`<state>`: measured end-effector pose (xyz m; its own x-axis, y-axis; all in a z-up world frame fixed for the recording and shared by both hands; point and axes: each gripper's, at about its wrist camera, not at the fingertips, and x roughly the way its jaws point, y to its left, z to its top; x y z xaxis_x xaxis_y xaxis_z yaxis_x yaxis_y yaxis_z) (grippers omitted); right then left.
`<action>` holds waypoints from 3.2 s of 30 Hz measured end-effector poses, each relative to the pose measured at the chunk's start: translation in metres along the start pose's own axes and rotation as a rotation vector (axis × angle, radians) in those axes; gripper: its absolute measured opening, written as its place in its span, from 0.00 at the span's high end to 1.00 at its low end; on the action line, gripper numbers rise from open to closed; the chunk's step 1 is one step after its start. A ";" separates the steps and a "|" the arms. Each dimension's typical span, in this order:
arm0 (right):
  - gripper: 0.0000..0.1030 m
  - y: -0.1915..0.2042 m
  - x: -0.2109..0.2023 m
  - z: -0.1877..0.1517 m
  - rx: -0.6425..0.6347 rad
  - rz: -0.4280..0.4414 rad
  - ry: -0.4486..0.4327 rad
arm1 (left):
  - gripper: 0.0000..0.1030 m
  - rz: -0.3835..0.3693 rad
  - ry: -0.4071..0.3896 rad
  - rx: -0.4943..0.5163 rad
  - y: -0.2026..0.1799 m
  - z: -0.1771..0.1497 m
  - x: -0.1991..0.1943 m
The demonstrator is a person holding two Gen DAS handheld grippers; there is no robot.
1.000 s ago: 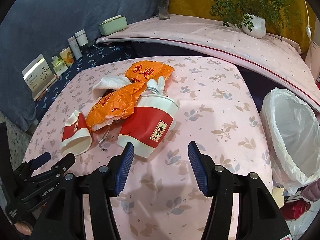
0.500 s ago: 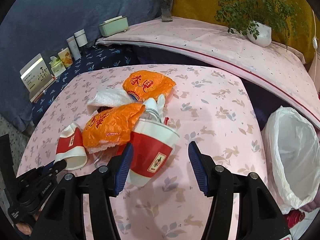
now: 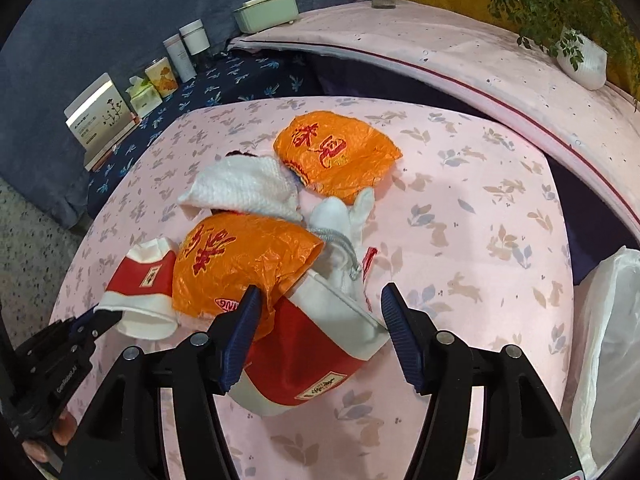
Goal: Collect trash
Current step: 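Grasp a red-and-white paper cup with the left tool while the right tool grasps an orange bag, then lift the cup and orange bag and carry them toward the bin, then lower both tools into the bin and open them to drop cup and bag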
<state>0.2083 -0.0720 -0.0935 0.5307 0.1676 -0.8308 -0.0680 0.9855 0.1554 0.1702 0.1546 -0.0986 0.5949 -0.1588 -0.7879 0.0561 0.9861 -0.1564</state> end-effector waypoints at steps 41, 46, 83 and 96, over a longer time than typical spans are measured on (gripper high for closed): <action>0.84 0.026 -0.043 -0.104 -0.076 0.013 -0.008 | 0.98 -0.015 -0.006 0.055 -0.040 -0.028 -0.035; 0.92 0.020 -0.057 -0.098 -0.040 0.008 -0.042 | 0.98 -0.027 -0.031 0.071 -0.048 -0.023 -0.046; 0.92 -0.171 -0.230 -0.081 0.262 -0.199 -0.367 | 0.97 -0.336 -0.151 0.385 -0.308 0.022 -0.109; 0.92 -0.242 -0.218 -0.110 0.393 -0.256 -0.324 | 0.97 -0.421 -0.076 0.477 -0.379 0.003 -0.081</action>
<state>0.0162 -0.3440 -0.0091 0.7250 -0.1531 -0.6715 0.3836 0.8995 0.2090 0.1029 -0.2059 0.0260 0.4979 -0.5508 -0.6699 0.6379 0.7559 -0.1474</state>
